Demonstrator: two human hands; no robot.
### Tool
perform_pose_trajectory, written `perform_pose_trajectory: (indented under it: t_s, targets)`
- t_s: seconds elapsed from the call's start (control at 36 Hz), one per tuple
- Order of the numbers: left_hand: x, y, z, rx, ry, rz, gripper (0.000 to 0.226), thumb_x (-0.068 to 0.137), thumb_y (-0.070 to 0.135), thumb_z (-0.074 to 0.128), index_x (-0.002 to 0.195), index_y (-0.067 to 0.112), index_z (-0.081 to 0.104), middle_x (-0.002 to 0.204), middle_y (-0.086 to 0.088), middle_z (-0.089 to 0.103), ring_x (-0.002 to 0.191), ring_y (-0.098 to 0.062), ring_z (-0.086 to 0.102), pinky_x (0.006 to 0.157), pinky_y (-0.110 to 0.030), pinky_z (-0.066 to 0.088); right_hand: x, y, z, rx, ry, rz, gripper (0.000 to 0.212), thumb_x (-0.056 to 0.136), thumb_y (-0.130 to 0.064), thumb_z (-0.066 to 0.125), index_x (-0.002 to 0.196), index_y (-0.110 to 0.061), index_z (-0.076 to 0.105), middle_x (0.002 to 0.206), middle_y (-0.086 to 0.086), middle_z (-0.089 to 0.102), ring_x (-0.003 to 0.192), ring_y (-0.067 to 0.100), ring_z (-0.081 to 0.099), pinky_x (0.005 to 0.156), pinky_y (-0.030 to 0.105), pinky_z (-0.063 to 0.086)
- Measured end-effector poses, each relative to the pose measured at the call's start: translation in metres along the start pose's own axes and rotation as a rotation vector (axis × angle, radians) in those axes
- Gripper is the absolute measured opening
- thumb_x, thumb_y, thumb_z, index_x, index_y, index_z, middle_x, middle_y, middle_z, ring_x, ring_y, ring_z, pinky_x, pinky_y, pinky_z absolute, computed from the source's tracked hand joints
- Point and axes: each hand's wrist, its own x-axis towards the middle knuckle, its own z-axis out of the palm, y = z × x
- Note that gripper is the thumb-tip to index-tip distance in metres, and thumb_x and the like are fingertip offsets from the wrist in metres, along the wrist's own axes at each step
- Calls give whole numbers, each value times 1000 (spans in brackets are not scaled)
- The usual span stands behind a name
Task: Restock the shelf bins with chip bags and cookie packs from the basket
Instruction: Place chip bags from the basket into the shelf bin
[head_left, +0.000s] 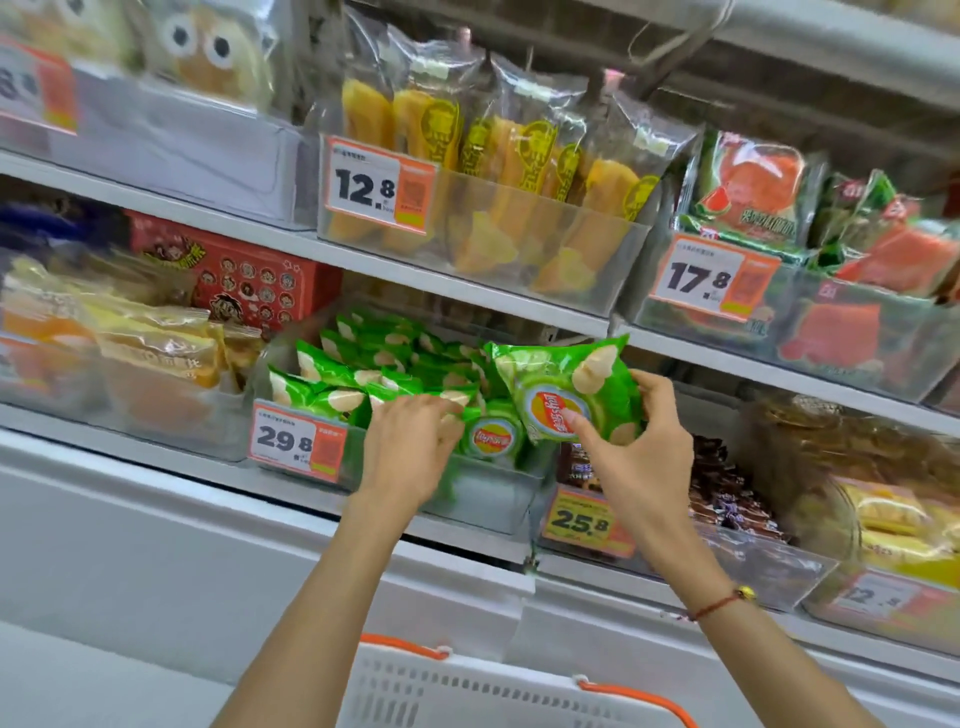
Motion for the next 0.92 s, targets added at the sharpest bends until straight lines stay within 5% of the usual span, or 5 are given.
perform_pose_trajectory:
  t_s: [0.17,0.36,0.44,0.78,0.92]
  targets:
    - [-5,-1,14,58,91,-46,13,74,25,81,84,24,74,81,4,72,80,-23,65,74,-35,48,9,-1,40,-179,-116,38,50,75,-43,77,112,-24,48,79,-4,65,75,19,64,65,35,48]
    - [-11,0,14,49,39,-128,19,91,28,62,109,30,68,111,11,67,111,-16,55,106,-38,25,20,-6,48,-615,-307,-118,51,83,-43,69,119,-18,44,106,5,65,97,32,62,66,35,39]
    - [-9,1,10,57,12,-157,23,96,33,53,117,33,63,121,13,63,118,-12,50,108,-34,19,26,-16,50,-727,-379,-155,52,85,-41,68,124,-17,44,112,5,63,102,32,61,66,34,35]
    - [-9,-8,7,39,-13,-185,21,94,39,55,114,37,64,119,16,63,116,-10,51,110,-36,23,50,-28,70,-834,-646,-92,54,77,-26,77,125,-23,54,122,10,59,114,35,55,87,39,44]
    - [-11,-11,8,23,3,-158,23,95,44,53,112,37,65,118,17,64,114,-8,52,106,-33,23,52,-13,90,-783,-663,-192,54,81,-13,68,130,-22,46,120,9,60,110,34,57,77,38,44]
